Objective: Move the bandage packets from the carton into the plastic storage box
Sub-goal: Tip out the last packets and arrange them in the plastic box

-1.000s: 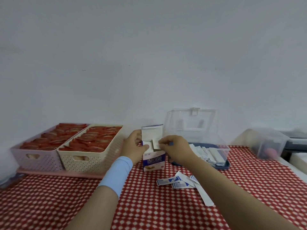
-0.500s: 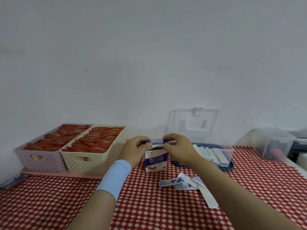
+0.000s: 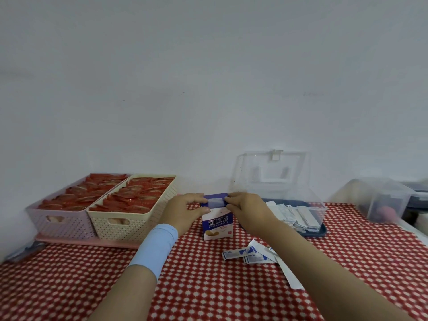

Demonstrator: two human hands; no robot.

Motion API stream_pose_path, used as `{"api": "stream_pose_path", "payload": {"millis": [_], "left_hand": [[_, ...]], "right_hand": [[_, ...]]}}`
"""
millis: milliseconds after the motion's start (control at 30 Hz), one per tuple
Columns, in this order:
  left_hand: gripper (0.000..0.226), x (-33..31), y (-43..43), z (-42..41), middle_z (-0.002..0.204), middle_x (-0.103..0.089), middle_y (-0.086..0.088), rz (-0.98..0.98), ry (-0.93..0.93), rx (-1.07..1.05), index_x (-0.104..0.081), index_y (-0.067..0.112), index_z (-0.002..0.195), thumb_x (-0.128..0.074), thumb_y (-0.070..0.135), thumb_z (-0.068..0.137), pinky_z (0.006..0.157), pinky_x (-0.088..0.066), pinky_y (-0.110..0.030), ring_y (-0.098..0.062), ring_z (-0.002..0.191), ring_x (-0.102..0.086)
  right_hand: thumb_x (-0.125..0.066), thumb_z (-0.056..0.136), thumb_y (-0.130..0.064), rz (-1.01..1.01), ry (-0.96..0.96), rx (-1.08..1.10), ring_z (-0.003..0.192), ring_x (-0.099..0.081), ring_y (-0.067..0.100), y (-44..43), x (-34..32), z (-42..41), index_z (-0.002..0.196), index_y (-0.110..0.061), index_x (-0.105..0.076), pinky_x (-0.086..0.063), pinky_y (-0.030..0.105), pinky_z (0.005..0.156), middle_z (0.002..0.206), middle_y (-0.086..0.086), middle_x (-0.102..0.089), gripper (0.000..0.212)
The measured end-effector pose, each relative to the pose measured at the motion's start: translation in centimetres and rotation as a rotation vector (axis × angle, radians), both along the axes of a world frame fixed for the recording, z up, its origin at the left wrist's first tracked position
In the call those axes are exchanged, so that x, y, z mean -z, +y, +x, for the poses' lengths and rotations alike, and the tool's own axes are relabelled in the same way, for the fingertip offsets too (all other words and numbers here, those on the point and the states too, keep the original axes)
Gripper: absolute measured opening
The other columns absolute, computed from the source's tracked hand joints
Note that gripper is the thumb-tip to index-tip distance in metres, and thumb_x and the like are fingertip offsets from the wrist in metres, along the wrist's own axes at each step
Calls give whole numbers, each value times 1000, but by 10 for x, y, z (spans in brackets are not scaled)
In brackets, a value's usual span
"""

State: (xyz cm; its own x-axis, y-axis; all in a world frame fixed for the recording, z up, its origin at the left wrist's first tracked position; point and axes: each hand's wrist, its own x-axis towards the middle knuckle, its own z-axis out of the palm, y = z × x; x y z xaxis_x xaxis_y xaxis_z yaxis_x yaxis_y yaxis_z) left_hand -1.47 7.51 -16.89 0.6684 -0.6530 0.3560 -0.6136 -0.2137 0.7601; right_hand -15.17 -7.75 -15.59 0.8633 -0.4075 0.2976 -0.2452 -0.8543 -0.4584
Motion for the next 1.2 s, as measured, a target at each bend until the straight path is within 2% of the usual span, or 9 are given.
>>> {"api": "stream_pose_path", "payload": {"millis": [233,367,567,633,700,867,967,1100,1200], "left_hand": [[29,-2,2,-2,136,-60,9,139,-171,9,-73,21,117,-72,24,88,103,-39,-20,-9,122,-55],[26,-6,0,-6,124,-67,5,133,-252,9,-75,18,112,-74,22,86,103,-46,-33,-10,110,-61],[24,-8,0,-10,115,-69,7,119,-245,-25,-75,20,108,-75,18,84,99,-50,-33,-9,103,-62],[24,-8,1,-11,114,-67,8,133,-257,-35,-74,22,109,-73,19,86,98,-48,-29,-8,102,-59],[24,-10,1,-12,113,-64,9,176,-284,-22,-71,26,111,-69,18,89,95,-44,-23,-7,102,-56],[28,-16,-5,-16,115,-58,6,185,-206,2,-72,22,108,-47,15,97,91,-39,-22,-10,108,-53],[14,-14,-14,-15,110,-58,5,205,-273,-13,-70,25,102,-60,28,94,89,-44,-26,-12,105,-52],[15,-11,-21,-16,108,-54,8,252,-362,-28,-65,30,100,-69,34,86,85,-42,-23,-13,108,-49],[17,-13,-20,-26,114,-50,12,204,-461,-53,-67,29,101,-66,36,86,94,-40,-25,-8,114,-41]], "right_hand": [[-52,97,-33,41,-68,39,110,-58,16,3,0,-4,128,-19,-66,-56,33,89,132,-3,-54,37],[-63,89,-45,0,-2,42,107,-55,17,8,-11,4,123,-25,-66,-53,34,89,119,-3,-51,39],[-74,85,-24,85,-9,23,96,-63,14,9,-23,14,88,-29,-72,-57,38,88,101,-9,-66,6],[-74,84,-19,93,-15,9,88,-63,9,9,-25,12,83,-32,-67,-57,34,85,86,-16,-64,15],[-72,82,-13,70,-41,-9,79,-59,3,9,-25,8,93,-32,-66,-54,29,81,79,-19,-59,22],[-64,86,-17,5,5,-92,94,-67,9,13,-17,-4,117,-27,-70,-57,29,85,104,-9,-74,33],[-61,85,-23,-34,-8,-127,92,-67,6,13,-14,-10,121,-27,-69,-56,28,86,108,-8,-75,37],[-55,92,-13,25,-29,-110,86,-60,1,9,-16,-23,113,-23,-71,-51,18,80,107,-11,-70,29],[-55,94,-14,35,13,-64,84,-59,1,-2,-24,-38,105,-24,-74,-52,18,79,100,-13,-67,24]]}}
